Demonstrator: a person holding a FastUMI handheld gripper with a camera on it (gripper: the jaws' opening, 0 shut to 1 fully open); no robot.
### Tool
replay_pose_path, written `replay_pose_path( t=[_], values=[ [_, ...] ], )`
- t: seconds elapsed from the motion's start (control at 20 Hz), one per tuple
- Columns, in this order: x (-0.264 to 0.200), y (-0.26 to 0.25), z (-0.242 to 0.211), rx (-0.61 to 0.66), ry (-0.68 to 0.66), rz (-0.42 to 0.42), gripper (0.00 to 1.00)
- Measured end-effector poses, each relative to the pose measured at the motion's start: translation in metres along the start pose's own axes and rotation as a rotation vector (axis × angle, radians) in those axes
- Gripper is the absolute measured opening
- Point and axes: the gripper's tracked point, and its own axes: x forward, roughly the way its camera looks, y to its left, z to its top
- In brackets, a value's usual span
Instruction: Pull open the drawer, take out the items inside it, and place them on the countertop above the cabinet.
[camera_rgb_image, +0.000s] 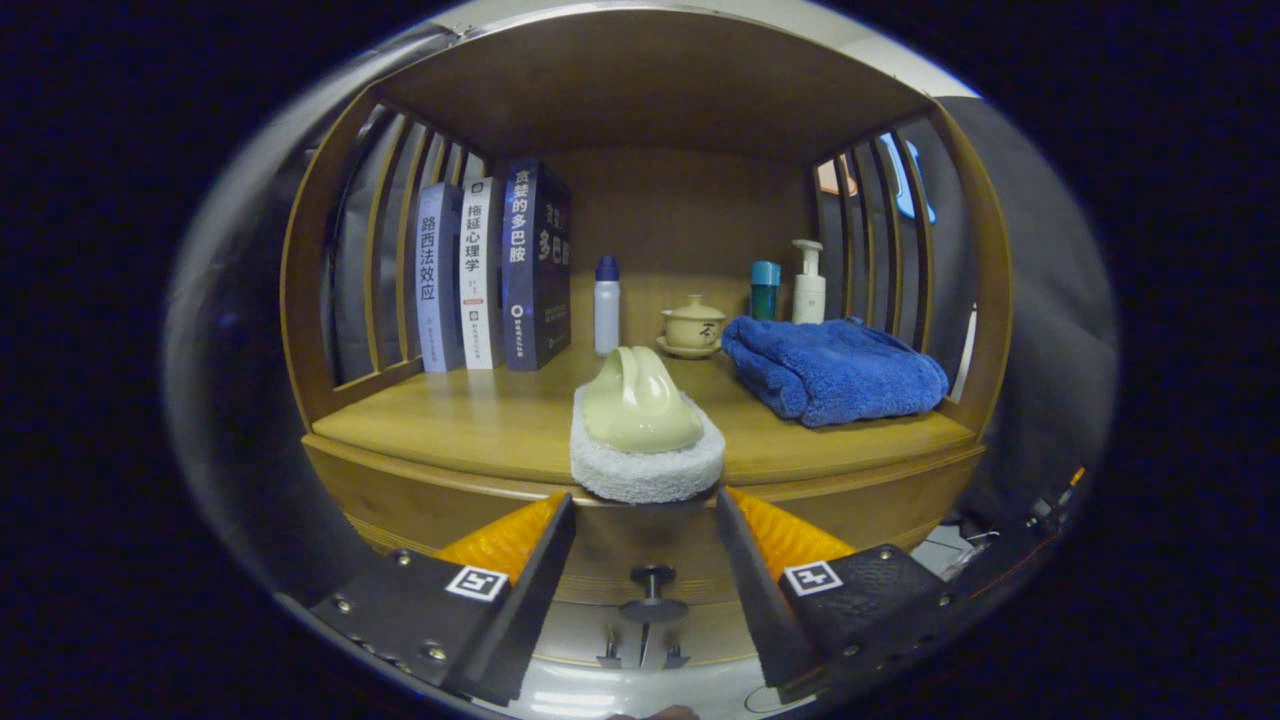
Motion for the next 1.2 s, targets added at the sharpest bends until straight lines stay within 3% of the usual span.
replay_pose_path(
  t=[0.1,0.25,0.5,0.95,1.2],
  values=[
    [0.001,0.001,0.0,0.009,0.002,0.002,0.85],
    [-0.008,0.018,0.007,0.032,0.014,0.094,0.88],
    [-0.062,0.002,0.049,0.08,-0.054,0.094,0.88],
    [-0.136,-0.139,0.096,0.004,-0.158,-0.143,0.88],
    [-0.141,-0.207,0.079,0.032,-0.164,-0.104,0.79]
  ],
)
